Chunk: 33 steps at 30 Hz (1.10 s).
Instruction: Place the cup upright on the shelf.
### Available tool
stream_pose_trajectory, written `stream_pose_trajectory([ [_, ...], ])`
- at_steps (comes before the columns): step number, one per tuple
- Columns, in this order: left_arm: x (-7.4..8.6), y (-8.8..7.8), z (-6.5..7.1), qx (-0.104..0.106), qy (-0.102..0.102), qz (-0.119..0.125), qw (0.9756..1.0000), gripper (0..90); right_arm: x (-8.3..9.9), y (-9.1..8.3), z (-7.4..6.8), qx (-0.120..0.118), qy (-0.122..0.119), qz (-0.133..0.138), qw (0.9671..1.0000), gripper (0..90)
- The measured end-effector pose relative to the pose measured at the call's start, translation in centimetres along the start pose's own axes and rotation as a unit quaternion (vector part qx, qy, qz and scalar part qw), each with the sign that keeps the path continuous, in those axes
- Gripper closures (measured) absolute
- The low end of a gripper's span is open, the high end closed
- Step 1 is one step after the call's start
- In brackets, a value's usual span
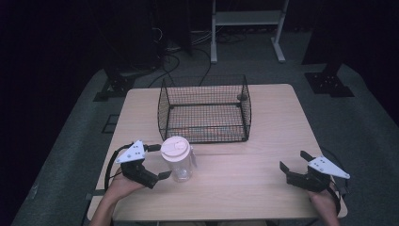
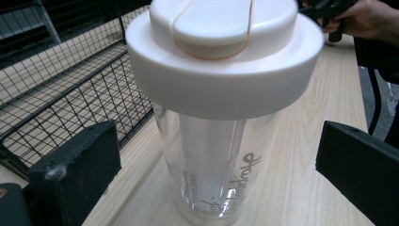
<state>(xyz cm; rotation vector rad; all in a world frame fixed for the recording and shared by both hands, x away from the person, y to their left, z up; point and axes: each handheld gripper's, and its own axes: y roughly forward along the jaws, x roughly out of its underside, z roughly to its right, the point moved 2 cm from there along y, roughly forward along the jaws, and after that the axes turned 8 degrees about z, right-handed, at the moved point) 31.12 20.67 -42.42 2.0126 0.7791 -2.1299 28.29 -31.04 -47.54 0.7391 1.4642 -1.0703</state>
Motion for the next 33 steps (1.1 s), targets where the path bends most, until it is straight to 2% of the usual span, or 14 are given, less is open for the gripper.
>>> stream_pose_trajectory([
  [13,0.2,2.2,-0.4,0.019,-0.009,-0.005,0.9998,0.0,0.0,0.2,-0.4,-0.008,-0.004,-0.001,1.0000,9.6],
  [18,0.1,2.7,-0.5,0.023,-0.007,-0.009,0.9997,0.2,-0.1,0.2,-0.5,-0.010,-0.005,-0.001,0.9999,9.7],
  [22,-0.2,3.0,-0.7,0.028,-0.003,-0.008,0.9996,4.3,-0.1,0.2,-0.6,-0.011,-0.005,0.001,0.9999,9.6],
  [25,-0.4,3.3,-0.9,0.034,-0.001,-0.018,0.9993,4.5,-0.2,0.1,-0.5,-0.012,-0.003,0.004,0.9999,9.6],
  [29,-0.4,3.3,-0.9,0.042,-0.001,-0.020,0.9989,7.7,-0.3,0.0,-0.5,-0.011,-0.004,0.005,0.9999,9.7],
  [33,-0.4,3.3,-1.0,0.039,0.000,-0.019,0.9990,9.4,-0.3,0.0,-0.6,-0.012,-0.004,0.007,0.9999,9.6],
])
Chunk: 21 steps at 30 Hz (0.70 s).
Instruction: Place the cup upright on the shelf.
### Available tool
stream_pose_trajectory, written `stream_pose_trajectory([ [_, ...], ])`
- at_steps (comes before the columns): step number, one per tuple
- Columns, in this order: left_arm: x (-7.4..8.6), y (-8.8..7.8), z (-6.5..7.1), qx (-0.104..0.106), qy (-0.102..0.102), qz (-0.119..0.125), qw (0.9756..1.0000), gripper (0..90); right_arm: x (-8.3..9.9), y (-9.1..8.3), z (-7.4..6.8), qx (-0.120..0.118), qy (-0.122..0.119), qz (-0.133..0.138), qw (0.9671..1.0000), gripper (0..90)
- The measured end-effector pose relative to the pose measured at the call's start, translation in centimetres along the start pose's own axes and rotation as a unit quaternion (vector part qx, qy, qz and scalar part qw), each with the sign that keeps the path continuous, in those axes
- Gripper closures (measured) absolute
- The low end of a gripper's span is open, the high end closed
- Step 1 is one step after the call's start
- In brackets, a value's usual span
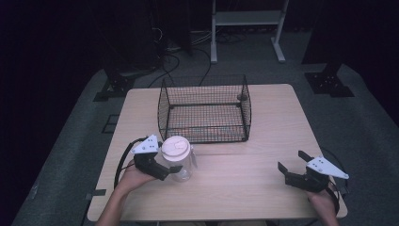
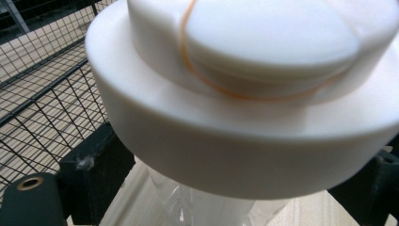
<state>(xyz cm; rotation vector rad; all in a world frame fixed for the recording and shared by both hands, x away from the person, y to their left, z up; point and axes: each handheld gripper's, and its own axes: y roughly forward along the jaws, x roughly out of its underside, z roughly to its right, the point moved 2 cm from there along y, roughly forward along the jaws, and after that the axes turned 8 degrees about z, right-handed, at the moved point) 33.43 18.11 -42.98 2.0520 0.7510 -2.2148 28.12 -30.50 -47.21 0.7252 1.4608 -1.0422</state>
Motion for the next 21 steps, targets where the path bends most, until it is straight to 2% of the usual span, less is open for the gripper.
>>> stream_pose_trajectory([
  [2,0.00,-0.01,0.00,0.001,0.001,0.000,1.0000,9.5,-0.01,0.00,-0.04,0.000,0.000,0.000,1.0000,9.7],
  [6,-0.08,-0.03,0.05,0.005,0.007,0.001,1.0000,15.2,-0.05,0.05,-0.15,-0.002,-0.001,0.000,1.0000,9.6],
  [21,-0.61,0.19,0.25,-0.006,0.021,-0.013,0.9997,16.0,-0.04,0.00,-0.09,-0.001,0.000,0.001,1.0000,9.7],
])
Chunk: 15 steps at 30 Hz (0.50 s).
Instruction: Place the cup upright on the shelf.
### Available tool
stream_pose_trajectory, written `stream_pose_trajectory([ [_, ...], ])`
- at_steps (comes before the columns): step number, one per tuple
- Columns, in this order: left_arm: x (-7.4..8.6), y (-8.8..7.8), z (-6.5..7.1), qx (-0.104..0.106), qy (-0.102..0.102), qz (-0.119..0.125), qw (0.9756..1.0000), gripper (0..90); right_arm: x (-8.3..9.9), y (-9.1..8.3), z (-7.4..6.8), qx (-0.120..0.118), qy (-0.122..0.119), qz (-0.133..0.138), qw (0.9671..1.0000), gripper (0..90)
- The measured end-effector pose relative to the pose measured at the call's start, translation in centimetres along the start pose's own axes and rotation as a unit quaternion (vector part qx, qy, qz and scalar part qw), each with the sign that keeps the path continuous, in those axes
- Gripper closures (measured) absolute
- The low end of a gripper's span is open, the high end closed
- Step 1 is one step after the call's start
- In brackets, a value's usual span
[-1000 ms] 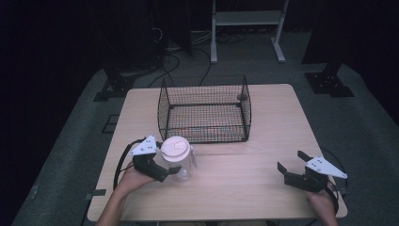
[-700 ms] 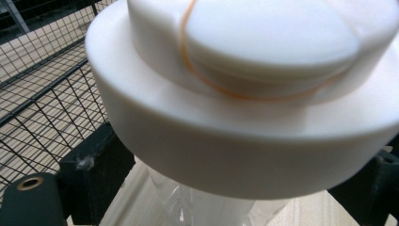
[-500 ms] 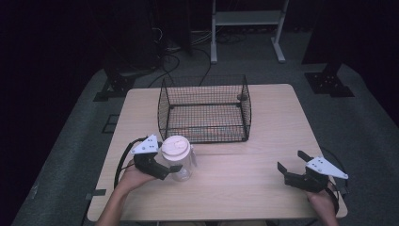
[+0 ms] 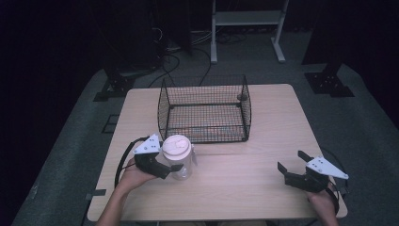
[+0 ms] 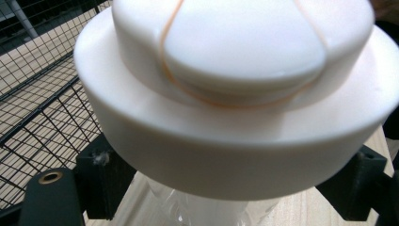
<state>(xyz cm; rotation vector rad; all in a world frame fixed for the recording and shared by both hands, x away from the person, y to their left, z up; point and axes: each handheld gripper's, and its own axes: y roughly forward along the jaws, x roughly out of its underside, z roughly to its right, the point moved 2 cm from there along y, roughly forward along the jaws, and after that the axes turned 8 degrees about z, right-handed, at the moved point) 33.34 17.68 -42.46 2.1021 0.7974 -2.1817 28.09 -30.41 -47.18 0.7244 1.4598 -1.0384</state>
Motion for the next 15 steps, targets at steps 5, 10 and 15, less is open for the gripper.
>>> stream_pose_trajectory([
  [5,-0.34,0.13,0.11,0.001,0.007,-0.011,0.9999,16.0,-0.03,0.02,-0.06,-0.001,-0.002,0.000,1.0000,9.7],
  [10,-0.48,0.16,0.20,0.002,0.008,-0.015,0.9998,16.0,-0.02,0.00,-0.04,-0.001,-0.002,-0.001,1.0000,9.7],
  [15,-0.61,-0.03,0.22,0.003,0.006,-0.010,0.9999,16.0,0.02,-0.08,0.03,-0.001,0.000,0.000,1.0000,9.7],
])
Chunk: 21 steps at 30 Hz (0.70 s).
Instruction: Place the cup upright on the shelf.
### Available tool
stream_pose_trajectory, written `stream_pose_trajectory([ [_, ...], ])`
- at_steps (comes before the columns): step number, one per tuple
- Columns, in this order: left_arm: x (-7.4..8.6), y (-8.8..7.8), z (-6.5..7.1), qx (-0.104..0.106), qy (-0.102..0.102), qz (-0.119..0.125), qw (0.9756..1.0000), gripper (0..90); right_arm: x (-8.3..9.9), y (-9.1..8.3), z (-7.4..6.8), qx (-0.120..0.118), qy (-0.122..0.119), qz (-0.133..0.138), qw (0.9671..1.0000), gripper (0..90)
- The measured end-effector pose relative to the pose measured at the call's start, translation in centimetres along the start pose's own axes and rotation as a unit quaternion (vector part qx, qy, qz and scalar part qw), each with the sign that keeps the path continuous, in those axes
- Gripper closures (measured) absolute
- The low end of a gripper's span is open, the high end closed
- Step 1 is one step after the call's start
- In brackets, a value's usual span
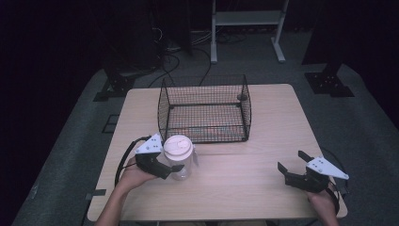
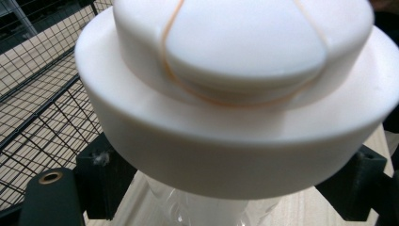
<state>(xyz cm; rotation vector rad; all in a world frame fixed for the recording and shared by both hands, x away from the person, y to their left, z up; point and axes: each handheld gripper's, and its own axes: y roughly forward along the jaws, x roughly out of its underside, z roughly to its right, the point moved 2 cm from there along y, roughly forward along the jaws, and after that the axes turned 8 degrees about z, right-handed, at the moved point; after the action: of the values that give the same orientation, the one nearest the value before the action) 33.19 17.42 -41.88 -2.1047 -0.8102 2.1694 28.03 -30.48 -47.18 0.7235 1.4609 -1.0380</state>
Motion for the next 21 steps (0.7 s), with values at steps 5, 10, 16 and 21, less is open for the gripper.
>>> stream_pose_trajectory([
  [5,-0.8,-0.4,-0.1,0.000,0.004,0.002,1.0000,16.0,0.1,0.1,-0.1,-0.002,0.000,-0.001,1.0000,9.7],
  [10,-2.1,-0.9,-0.1,0.001,0.012,0.006,0.9999,16.0,0.1,0.2,-0.1,-0.004,0.000,-0.002,1.0000,9.7],
  [16,-2.7,-1.1,-0.1,0.005,0.013,0.012,0.9998,16.0,0.1,0.1,0.0,-0.002,0.002,-0.001,1.0000,9.7],
  [21,-3.4,-1.0,-0.2,0.008,0.015,0.007,0.9998,16.0,0.0,0.1,0.1,-0.002,0.003,0.001,1.0000,9.7],
])
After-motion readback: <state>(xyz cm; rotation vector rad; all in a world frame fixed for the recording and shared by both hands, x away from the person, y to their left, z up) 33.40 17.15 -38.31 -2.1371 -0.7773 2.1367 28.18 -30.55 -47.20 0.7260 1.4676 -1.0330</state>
